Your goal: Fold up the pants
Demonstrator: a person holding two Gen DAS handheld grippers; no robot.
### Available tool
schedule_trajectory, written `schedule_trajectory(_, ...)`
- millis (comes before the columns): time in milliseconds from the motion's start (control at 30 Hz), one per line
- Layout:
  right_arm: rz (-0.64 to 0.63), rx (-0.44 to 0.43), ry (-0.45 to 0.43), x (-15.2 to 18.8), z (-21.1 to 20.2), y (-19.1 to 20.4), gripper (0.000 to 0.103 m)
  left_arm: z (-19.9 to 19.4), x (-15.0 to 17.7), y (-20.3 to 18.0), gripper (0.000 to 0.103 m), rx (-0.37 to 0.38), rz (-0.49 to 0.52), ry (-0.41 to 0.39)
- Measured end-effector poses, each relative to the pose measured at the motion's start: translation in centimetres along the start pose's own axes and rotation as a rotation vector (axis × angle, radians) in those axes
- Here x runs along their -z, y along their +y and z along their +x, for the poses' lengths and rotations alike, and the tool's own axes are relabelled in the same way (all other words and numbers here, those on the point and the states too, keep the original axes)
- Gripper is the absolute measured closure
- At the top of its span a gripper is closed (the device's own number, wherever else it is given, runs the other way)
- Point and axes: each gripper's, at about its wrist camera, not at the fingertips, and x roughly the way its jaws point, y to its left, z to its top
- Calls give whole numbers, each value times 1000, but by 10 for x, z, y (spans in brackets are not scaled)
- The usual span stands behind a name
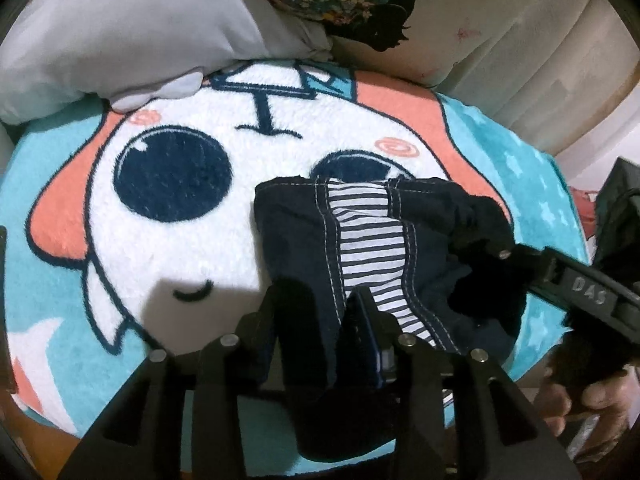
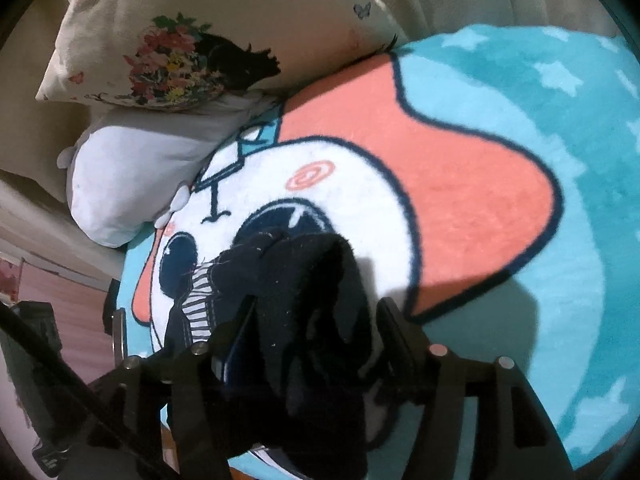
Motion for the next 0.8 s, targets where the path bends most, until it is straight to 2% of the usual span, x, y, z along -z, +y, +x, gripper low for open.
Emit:
schedule_trajectory(67,6,6,-23,-1,-8,0,37,0,0,1,65,0,-5,3)
schedule_trajectory(167,-9,8,-103,-3,-33,8,38,0,0,1,65,-11,-2,5)
schedule_trajectory(200,-19,-2,-119,-3,-39,12,41,-1,0,0,64,-15,-2,5)
schedule_trajectory(267,-52,-26,-136,-2,-48,22,54,-2,0,-1,63,-27,4,2)
schedule_trajectory(367,-104,-60,-105,3,-45,36,57,-2,1,-3,62,-37,9,-1)
schedule_trajectory(567,-115,-4,-25,16,-14,32,59,-4,3,-4,56,-44,16,-8)
schedule_trajectory(800,-113,21,-31,17,-14,29,58,-10,5,-10,55,-65,32,-12)
